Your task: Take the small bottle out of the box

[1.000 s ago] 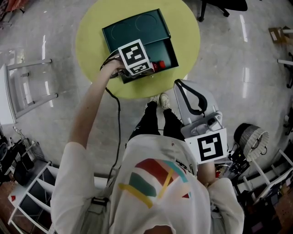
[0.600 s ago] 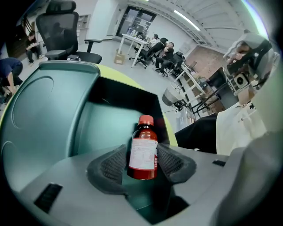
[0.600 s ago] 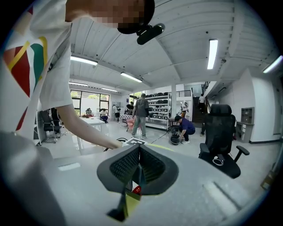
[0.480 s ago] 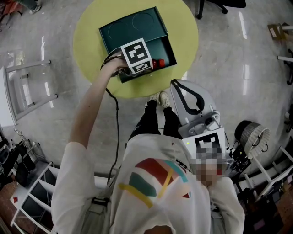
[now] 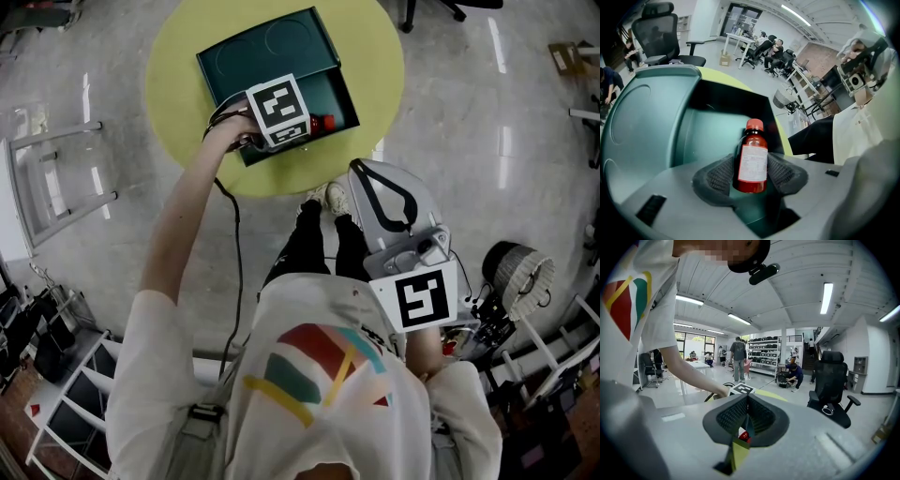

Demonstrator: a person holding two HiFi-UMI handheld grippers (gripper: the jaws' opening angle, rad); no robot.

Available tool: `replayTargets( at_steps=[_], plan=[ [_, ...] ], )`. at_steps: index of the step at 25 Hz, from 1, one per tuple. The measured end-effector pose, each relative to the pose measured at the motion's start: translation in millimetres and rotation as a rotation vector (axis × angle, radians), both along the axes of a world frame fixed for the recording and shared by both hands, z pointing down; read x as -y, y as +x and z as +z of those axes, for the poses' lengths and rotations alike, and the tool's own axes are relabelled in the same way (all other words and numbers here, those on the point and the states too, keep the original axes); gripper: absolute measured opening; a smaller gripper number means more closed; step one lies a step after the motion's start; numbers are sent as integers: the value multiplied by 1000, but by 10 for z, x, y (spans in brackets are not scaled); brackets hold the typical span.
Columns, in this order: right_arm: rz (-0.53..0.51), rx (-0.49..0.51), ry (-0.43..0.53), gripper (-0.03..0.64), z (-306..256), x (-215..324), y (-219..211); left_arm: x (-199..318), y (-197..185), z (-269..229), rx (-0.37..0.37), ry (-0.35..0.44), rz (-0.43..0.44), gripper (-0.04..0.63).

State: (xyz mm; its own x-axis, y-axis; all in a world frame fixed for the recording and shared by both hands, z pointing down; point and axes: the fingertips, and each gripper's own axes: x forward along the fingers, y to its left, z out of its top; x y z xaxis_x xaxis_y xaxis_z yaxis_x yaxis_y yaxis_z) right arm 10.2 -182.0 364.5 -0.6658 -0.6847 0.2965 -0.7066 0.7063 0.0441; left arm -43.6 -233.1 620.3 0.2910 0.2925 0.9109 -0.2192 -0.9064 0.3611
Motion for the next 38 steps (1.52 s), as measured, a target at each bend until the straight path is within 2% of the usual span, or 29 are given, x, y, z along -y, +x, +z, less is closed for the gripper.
replayTargets(
  at_steps=[5, 10, 20, 26, 30, 35, 38],
  plan=[
    [-4, 2, -13, 5, 51, -38, -15, -6, 1, 29, 16, 5, 20, 227],
    [-6, 3, -22, 5, 87, -55, -21, 24, 13, 54, 71, 7, 49, 225],
    [-20, 12, -41, 5, 137, -107, -77, 47, 46, 61, 144, 19, 46, 222],
    [-21, 7, -45, 5, 161, -127, -91, 44, 20, 79, 151, 17, 57, 221],
    [-18, 6, -30, 5, 132, -136, -66, 60, 46, 63, 117, 67, 73, 219],
    [-21, 4, -12, 5, 32, -151, -67, 49, 29, 44, 138, 130, 102, 218],
    [-22, 2, 5, 5, -21, -156, -50, -10, 21, 3, 128, 138, 103, 218]
  ],
)
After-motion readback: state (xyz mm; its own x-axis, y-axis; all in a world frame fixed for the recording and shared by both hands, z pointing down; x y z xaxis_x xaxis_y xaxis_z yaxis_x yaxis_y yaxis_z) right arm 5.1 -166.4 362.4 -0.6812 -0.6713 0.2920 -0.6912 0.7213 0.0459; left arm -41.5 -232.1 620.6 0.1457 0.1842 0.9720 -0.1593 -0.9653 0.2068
